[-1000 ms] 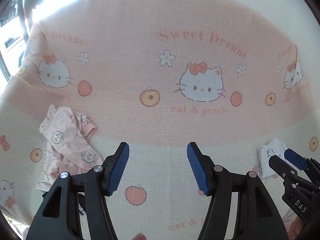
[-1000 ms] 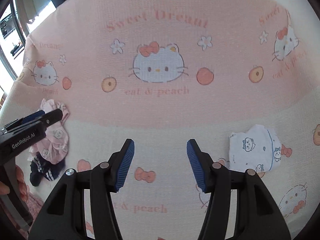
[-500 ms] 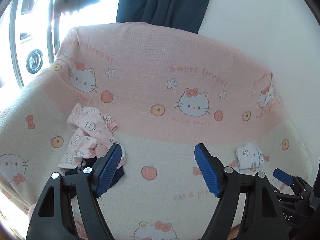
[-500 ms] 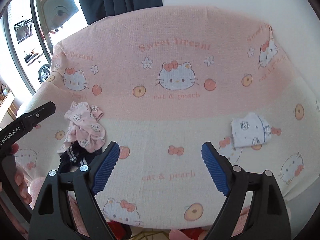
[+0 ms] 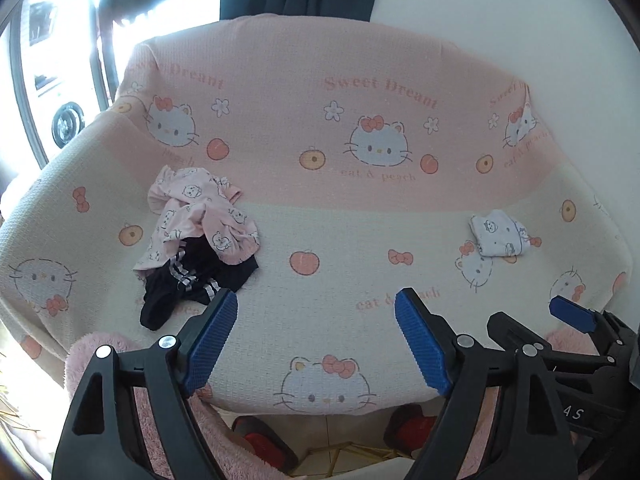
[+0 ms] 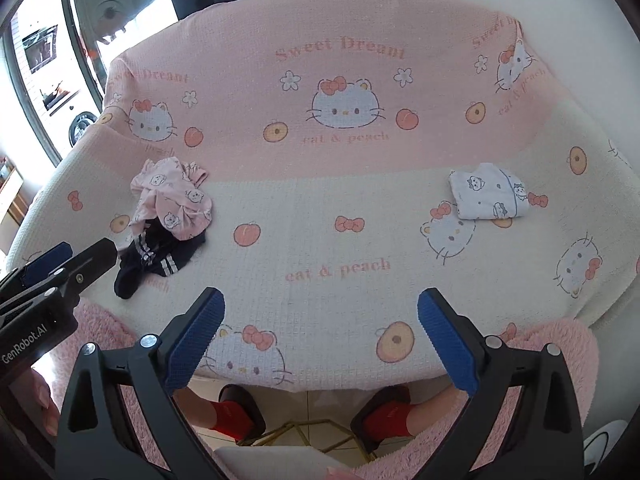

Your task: Fold clothes

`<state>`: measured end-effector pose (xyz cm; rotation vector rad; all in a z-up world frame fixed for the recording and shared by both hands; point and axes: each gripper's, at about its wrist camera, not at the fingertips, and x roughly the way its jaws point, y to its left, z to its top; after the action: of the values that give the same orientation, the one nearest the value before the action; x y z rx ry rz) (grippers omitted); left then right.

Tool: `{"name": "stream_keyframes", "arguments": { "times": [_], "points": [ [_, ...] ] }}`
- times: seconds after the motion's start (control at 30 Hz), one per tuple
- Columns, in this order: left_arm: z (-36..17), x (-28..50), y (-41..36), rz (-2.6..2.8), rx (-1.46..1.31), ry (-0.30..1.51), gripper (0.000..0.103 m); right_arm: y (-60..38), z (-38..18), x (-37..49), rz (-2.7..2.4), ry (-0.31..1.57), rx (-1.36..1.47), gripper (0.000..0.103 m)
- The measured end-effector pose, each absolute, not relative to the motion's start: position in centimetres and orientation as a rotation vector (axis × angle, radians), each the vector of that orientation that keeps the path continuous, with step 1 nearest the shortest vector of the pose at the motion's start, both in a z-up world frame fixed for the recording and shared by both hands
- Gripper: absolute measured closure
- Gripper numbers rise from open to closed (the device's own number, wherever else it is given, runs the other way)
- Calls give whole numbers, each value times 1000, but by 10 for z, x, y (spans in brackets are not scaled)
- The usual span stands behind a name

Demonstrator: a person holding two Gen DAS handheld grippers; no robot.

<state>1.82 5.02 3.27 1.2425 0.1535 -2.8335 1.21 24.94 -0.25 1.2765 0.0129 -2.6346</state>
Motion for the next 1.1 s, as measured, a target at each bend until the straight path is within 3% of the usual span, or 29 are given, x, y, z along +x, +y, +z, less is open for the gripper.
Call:
{"name": "stream_keyframes", "arguments": {
  "times": [0.63,1.1],
  "points": [
    [16,10,45,-2853,1340,293,20,249,6,13,-2680,96,1257,4],
    [12,5,50,-2834,1345,275,20,251,-1,6,-2670,69,1295,4]
  ]
}}
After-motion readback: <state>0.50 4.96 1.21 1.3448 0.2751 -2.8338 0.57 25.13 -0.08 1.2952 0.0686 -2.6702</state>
